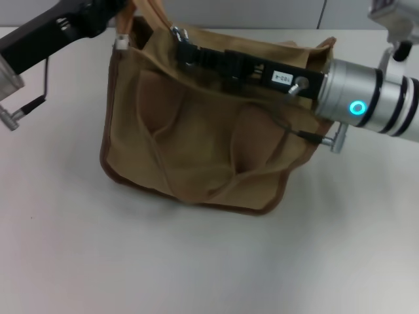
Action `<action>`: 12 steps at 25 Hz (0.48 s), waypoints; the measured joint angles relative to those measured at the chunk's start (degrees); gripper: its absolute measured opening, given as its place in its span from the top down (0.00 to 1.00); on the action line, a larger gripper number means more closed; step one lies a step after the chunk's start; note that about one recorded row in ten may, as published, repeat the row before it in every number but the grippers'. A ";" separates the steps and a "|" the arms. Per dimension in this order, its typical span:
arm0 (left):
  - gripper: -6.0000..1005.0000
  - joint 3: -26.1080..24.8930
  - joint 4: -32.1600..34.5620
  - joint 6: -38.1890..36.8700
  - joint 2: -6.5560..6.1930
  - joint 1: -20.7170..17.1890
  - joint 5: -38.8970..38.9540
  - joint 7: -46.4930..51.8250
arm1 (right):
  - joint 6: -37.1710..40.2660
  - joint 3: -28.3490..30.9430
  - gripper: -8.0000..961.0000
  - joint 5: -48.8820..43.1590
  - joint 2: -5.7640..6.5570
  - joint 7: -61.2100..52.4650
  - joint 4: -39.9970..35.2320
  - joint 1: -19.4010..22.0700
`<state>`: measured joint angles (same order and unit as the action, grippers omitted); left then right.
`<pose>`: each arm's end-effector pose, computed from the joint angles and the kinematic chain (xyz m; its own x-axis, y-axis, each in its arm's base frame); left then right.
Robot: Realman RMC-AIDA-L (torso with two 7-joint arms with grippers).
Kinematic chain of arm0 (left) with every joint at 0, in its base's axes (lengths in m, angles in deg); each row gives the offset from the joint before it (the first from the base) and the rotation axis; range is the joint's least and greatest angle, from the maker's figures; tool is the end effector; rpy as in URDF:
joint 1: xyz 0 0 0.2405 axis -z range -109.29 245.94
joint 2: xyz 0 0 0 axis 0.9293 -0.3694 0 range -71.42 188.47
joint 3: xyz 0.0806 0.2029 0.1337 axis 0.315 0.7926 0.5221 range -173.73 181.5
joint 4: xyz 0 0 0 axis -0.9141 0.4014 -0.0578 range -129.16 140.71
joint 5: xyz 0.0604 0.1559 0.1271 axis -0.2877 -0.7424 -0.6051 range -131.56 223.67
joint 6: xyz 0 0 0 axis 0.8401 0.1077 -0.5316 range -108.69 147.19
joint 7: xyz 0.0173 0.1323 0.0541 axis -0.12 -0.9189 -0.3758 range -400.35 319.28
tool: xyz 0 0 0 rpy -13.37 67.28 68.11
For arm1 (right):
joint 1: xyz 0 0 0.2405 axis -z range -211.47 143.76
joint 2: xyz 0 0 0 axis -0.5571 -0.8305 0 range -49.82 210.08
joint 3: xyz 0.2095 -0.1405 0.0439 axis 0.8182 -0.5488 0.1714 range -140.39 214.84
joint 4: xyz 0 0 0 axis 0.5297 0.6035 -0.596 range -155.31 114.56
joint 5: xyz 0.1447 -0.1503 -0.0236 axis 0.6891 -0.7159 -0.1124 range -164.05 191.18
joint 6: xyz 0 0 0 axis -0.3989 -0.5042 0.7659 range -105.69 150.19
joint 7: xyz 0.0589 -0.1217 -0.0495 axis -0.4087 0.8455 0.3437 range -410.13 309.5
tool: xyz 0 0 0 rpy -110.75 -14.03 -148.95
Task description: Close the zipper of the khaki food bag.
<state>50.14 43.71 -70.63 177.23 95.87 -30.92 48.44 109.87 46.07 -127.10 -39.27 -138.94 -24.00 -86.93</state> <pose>-0.2184 0.3496 0.0525 0.3653 0.2507 0.8965 0.5840 -0.8117 -0.0110 0.1422 0.3641 -0.0661 0.3486 -0.6477 -0.6775 -0.5717 -0.7197 0.3939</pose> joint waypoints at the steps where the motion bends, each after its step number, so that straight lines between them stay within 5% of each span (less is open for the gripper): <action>1: 0.97 -0.01 -0.04 1.13 -0.03 -0.99 0.85 -0.63 | 0.01 0.02 0.99 0.00 0.02 0.35 0.00 0.50; 12: 0.97 -3.10 -3.03 2.88 -0.29 -4.07 1.91 -3.57 | 2.58 0.08 0.98 0.05 0.15 1.37 -0.36 7.54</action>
<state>47.04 40.68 -67.75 176.94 91.80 -29.01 44.87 112.45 46.15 -127.05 -39.12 -137.58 -24.36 -79.39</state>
